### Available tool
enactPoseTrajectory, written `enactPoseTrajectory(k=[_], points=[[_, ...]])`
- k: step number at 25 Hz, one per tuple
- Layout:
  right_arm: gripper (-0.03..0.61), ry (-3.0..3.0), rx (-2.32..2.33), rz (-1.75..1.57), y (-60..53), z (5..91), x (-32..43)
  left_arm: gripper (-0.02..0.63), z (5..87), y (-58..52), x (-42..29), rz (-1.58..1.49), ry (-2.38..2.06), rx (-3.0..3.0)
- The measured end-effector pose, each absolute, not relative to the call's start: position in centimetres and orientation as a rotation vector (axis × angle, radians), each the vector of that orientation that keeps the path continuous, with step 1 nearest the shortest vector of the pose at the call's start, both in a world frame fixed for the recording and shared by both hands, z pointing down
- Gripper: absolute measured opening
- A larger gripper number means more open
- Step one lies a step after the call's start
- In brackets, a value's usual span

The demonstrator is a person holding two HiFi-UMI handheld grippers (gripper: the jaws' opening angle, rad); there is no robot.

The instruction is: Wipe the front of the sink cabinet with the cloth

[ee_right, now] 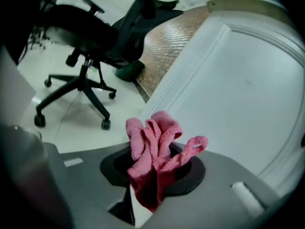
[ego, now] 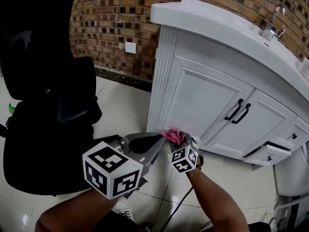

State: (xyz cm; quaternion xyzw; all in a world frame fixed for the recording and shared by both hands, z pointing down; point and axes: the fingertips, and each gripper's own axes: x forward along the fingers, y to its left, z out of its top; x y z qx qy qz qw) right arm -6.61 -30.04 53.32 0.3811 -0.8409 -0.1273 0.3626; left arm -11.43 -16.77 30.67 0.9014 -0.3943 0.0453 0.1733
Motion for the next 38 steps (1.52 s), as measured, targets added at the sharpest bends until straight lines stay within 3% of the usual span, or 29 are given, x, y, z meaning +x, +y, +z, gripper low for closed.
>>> enactPoseTrajectory(k=[6,12,19,25,38], points=[[0.132,-2.453,1.129,0.161,-24.6,44.7,0.6,0.005,29.8,-15.8,-8.3,0.126,-1.066,2.578],[0.132,-2.525,1.202,0.328,-17.1,34.9,9.4,0.005,27.3,-13.0,-3.9,0.097,-0.975,2.653],[0.132,-2.669,1.272,0.424,-6.7,27.0,14.7,0.003,26.2,-7.6,0.3,0.135,-0.854,2.728],[0.132,-2.716,1.353,0.456,-0.4,26.1,18.0,0.003,25.1,-3.9,0.7,0.170,-0.888,2.807],[0.130,-2.685,1.382,0.426,2.3,27.0,17.9,0.005,25.9,-1.2,-0.3,0.261,-0.897,2.799]])
